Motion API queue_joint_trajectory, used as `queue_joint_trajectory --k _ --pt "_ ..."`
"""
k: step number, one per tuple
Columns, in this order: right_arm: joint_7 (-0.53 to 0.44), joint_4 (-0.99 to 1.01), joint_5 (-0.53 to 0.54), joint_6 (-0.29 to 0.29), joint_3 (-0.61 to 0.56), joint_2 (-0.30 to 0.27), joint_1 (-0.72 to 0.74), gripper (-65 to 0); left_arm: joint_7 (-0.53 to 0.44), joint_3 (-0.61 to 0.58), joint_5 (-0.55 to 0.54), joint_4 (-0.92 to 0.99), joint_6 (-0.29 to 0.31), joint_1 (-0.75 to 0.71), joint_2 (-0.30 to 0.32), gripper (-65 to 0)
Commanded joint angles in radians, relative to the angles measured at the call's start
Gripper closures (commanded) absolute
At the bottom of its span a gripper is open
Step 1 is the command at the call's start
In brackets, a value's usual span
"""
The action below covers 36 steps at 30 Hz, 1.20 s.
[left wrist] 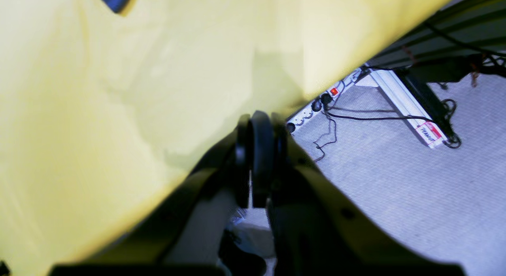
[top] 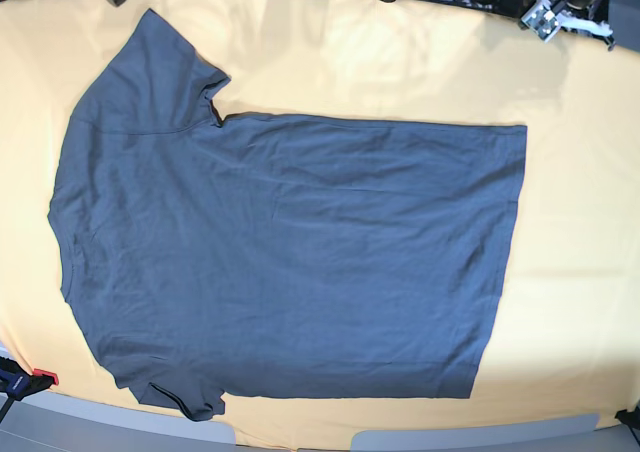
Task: Fold the T-shirt properly
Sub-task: 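Grasp the shirt's collar-side corners with the left and right grippers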
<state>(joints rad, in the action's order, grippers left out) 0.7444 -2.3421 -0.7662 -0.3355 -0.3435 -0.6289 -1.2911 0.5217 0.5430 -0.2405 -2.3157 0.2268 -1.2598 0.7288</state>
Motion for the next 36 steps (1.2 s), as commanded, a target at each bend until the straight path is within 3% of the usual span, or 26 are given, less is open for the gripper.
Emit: queue_joint_trajectory --k 1,4,6,8,10,12,15,18,23,25,29,33,36 --pt "-0.016 -0.014 -0.013 -0.005 0.005 -0.006 0.009 0.0 -0.024 0.007 -0.003 -0.014 -0.002 0.018 0.013 0.0" --pt "-0.056 -0.014 0.003 0.040 0.005 -0.006 0.086 0.0 -0.031 0.007 0.026 -0.014 0.022 0.084 0.047 0.0" --pt "-0.088 -0.014 0.068 0.085 0.005 -0.006 0.135 0.0 -0.055 0.007 0.063 -0.009 0.020 0.125 0.067 0.0" --pt "-0.108 -0.014 0.138 0.137 0.005 -0.006 0.190 0.0 -0.098 0.007 0.072 0.013 0.022 0.167 0.095 0.0" --pt "-0.116 -0.014 0.186 0.152 0.005 -0.006 0.250 0.0 -0.166 0.007 0.071 0.049 0.038 0.217 0.136 0.0" --pt "-0.116 -0.014 0.207 0.153 0.005 -0.006 0.295 0.0 -0.224 0.007 0.072 0.092 0.100 0.270 0.179 0.0" --pt "-0.117 -0.014 0.220 0.153 0.005 -0.006 0.341 0.0 -0.299 0.007 0.108 0.173 0.244 0.360 0.249 0.0" --pt "-0.117 -0.014 0.220 0.153 0.005 -0.006 0.358 0.0 -0.389 0.007 0.128 0.275 0.327 0.438 0.327 -1.1" --pt "-0.116 -0.014 0.220 0.153 0.005 0.000 0.357 0.0 -0.591 -0.017 0.128 0.431 0.415 0.496 0.438 -38.5" --pt "-0.117 -0.014 0.220 0.153 0.005 0.003 0.357 0.0 -0.611 -0.068 0.139 0.465 0.405 0.496 0.481 -39.6" --pt "-0.124 -0.014 0.220 0.152 0.005 0.002 0.360 0.0 -0.627 -0.237 0.282 0.482 0.277 0.544 0.531 -39.6" --pt "-0.123 -0.014 0.220 0.152 0.005 0.002 0.360 0.0 -0.626 -0.425 0.351 0.484 0.270 0.676 0.529 -39.6" --pt "-0.124 -0.014 0.220 0.152 0.005 0.002 0.360 0.0 -0.626 -0.572 0.463 0.499 0.263 0.771 0.528 -39.6"
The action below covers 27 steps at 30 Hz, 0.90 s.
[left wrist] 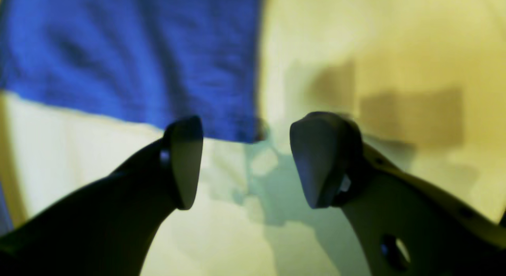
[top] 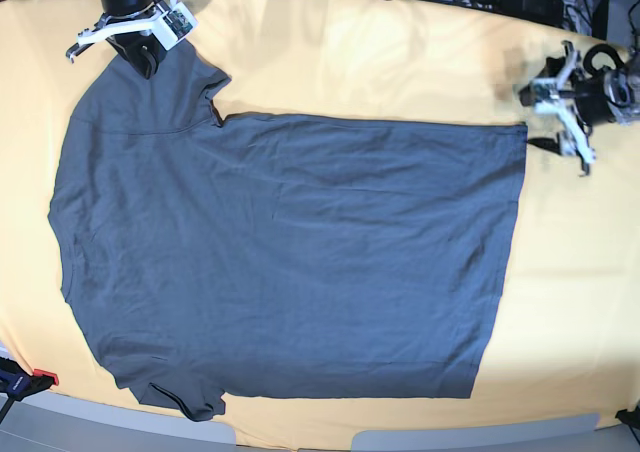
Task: Fold the T-shirt properly
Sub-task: 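Grasp the shirt's collar-side corners with the left and right grippers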
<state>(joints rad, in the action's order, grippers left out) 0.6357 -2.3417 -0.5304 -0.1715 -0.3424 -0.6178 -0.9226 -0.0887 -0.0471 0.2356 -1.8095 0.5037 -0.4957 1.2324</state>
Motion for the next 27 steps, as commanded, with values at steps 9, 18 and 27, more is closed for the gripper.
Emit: queue_joint_trajectory --k 9,18,27 --pt "-0.011 -0.015 -0.015 -0.012 0.004 -0.009 -0.009 0.0 -0.016 -0.294 0.075 0.114 -0.090 0.298 -0.044 -39.6" --pt "-0.008 -0.015 -0.016 -0.011 0.004 -0.009 -0.014 0.0 0.015 -0.380 0.057 0.151 -0.089 0.479 -0.087 -30.5" --pt "-0.006 -0.015 -0.003 0.089 0.004 -0.009 -0.027 -16.2 0.075 -0.380 -0.069 0.108 -0.052 0.507 -0.085 0.0"
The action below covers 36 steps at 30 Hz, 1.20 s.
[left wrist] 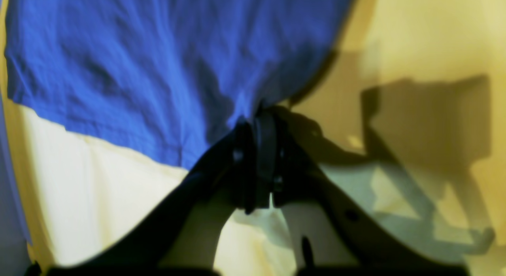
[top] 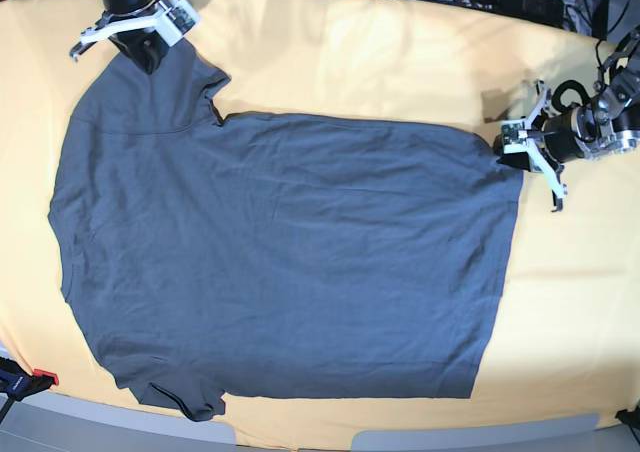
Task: Fold the T-shirt properly
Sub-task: 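Grasp the shirt's collar-side corners with the left and right grippers, then lift the held edge and fold it over the shirt body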
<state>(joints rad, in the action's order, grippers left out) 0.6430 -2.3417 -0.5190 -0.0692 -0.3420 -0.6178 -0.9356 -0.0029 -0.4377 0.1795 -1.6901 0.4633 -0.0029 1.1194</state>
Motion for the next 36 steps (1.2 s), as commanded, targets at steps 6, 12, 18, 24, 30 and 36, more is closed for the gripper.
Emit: queue_joint_trajectory --k 6,12,18,24,30,36 --pt "-0.016 -0.015 0.078 0.061 0.003 -0.009 -0.013 -30.2 -0.011 0.011 -0.013 -0.021 -0.011 0.014 0.028 0.0" --pt "-0.013 0.021 0.084 0.058 0.003 -0.009 0.007 -30.2 -0.008 0.011 -0.013 -0.021 -0.011 0.014 0.030 0.0" --pt "-0.014 0.090 0.153 0.103 0.003 -0.009 0.013 -30.2 -0.007 0.011 -0.013 -0.021 -0.011 0.014 0.031 0.0" --pt "-0.015 0.229 0.157 0.084 0.003 -0.009 0.081 -30.2 -0.003 0.011 -0.013 -0.021 -0.011 0.014 0.031 0.0" --pt "0.001 0.262 0.117 0.006 0.003 -0.009 0.099 -18.6 -0.003 0.011 -0.013 -0.021 -0.011 0.014 0.031 0.0" --pt "0.142 0.200 -0.120 -0.124 0.003 -0.018 0.097 0.0 -0.004 0.011 -0.013 -0.053 -0.011 0.014 0.079 0.0"
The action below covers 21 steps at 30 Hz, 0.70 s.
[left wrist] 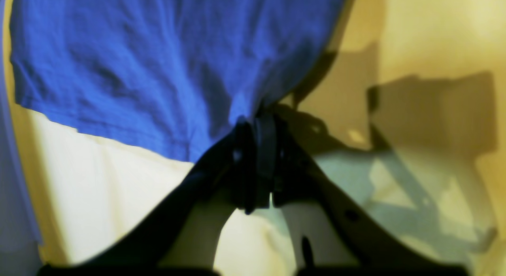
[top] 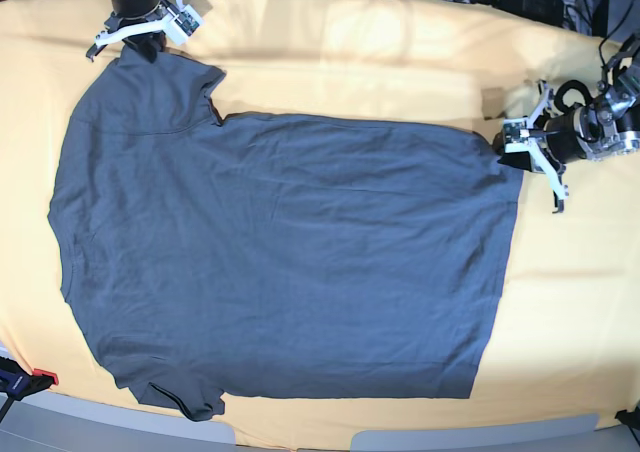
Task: Fold the T-shirt properly
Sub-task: 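Lift the held edge and fold it over the shirt body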
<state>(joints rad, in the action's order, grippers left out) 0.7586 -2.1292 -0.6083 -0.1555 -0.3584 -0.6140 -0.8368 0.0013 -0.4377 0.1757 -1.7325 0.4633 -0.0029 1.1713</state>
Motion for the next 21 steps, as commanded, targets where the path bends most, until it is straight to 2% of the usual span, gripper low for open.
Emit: queue_joint_trajectory --k 1,5,10,16,21 --pt "0.047 -0.029 -0.067 -0.040 0.020 -0.024 -0.002 0.0 -0.008 0.011 -0.010 -0.025 -0.011 0.014 0.043 0.0" --pt "0.107 -0.117 -0.089 -0.041 0.020 -0.071 -0.037 0.0 -0.008 0.011 -0.044 -0.096 0.000 0.014 0.107 0.0" --pt "0.156 -0.227 -0.134 -0.058 0.025 -0.117 -0.164 0.0 -0.009 0.011 -0.062 -0.159 0.105 0.014 0.162 0.0" --pt "0.177 -0.227 -0.134 -0.054 0.047 -0.117 -0.311 0.0 -0.012 0.011 -0.090 -0.209 0.227 0.014 0.190 0.0" --pt "0.208 -0.227 -0.130 -0.036 0.047 -0.117 -0.402 0.0 -0.012 0.011 -0.111 -0.240 0.235 0.014 0.216 0.0"
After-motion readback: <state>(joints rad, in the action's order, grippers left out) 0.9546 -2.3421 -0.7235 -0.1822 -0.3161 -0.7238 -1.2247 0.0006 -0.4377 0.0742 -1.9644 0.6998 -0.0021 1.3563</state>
